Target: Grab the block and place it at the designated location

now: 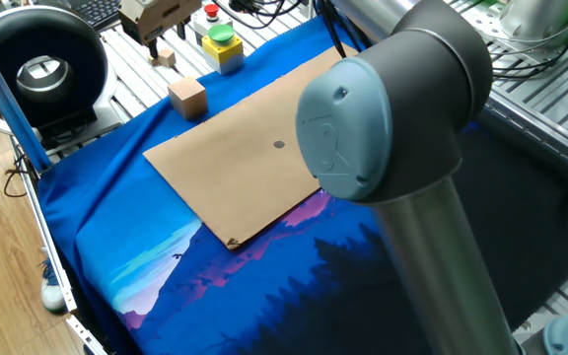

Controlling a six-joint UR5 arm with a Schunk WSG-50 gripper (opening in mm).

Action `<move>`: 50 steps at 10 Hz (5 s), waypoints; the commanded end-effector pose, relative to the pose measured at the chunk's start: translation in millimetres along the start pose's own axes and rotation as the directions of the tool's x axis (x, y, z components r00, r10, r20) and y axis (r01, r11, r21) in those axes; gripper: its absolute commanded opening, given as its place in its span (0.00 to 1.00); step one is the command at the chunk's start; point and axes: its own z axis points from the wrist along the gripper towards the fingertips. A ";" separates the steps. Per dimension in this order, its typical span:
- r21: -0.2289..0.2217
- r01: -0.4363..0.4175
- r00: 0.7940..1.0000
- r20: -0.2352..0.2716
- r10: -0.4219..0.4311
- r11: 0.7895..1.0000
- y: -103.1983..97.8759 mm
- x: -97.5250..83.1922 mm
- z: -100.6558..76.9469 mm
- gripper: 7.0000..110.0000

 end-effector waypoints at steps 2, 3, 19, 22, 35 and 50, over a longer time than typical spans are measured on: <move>-0.023 0.008 1.000 -0.004 -0.008 1.000 4.7 1.2 -0.8 0.57; -0.037 0.015 1.000 -0.011 -0.015 0.999 8.0 3.0 -1.0 0.57; 0.022 0.047 0.997 -0.069 -0.045 0.999 -11.8 6.2 13.4 0.57; 0.000 0.048 0.997 -0.055 -0.048 0.999 -11.0 -2.5 28.9 0.57; 0.003 0.048 0.998 -0.040 -0.048 0.999 -11.7 6.7 59.5 0.57; -0.047 0.032 0.999 0.023 -0.031 0.998 -1.6 18.0 76.6 0.79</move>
